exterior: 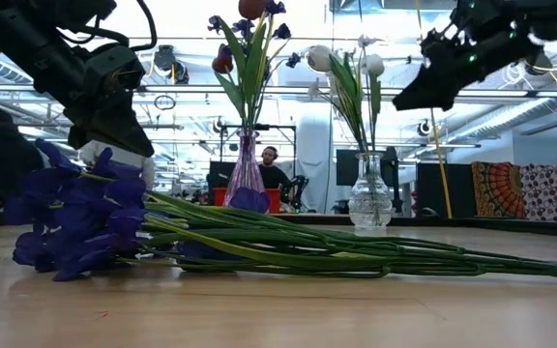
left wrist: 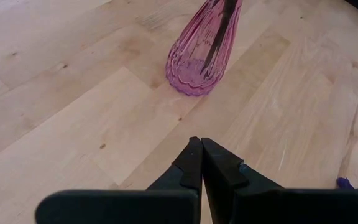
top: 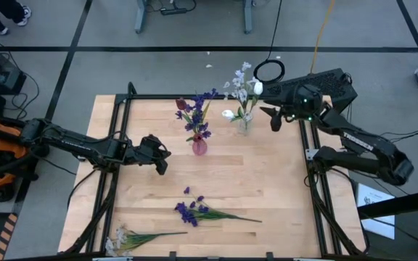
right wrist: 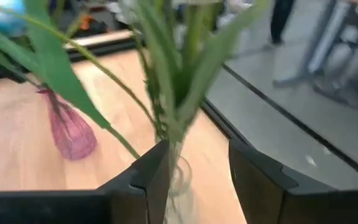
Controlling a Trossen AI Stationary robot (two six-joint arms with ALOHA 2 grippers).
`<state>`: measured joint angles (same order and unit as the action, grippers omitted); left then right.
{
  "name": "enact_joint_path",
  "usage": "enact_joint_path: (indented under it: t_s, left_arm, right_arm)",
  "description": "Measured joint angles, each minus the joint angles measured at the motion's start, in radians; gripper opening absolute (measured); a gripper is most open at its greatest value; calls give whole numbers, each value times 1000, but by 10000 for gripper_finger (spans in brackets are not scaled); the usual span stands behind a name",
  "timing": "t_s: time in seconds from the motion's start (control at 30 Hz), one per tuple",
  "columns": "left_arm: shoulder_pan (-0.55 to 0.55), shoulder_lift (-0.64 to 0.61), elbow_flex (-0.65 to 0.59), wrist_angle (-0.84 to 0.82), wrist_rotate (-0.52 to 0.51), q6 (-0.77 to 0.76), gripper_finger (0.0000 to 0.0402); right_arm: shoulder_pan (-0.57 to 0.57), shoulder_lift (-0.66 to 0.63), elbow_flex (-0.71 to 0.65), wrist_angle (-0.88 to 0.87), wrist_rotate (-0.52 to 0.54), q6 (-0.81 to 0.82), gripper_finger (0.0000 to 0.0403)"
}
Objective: Sort flowers into vase by color
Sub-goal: Put the purple flowers into the transparent purple vase
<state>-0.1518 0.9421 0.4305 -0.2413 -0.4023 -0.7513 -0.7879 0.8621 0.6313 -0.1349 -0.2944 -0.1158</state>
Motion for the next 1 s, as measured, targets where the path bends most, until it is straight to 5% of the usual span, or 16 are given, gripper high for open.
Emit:
enact_joint_path:
  t_s: [0.23, 0.4, 0.5, 0.77, 1.0]
  left_arm:
    - [0, 0, 0, 0, 4, 0, 13]
    - [0, 0, 0, 0, 7, 0, 13]
    - [0, 0, 0, -2, 8, 0, 13]
    - [0, 0, 0, -27, 104, 0, 13]
    - [0, 0, 0, -60, 197, -1, 13]
  right_arm:
    - [10, -52, 142, -437, 89, 190, 121]
    - [110, -85, 164, -540, 104, 312, 49]
    - [224, -103, 164, -577, 196, 385, 8]
    - [614, -78, 164, -619, 477, 700, 1]
    - [920, 82, 164, -588, 608, 978, 0]
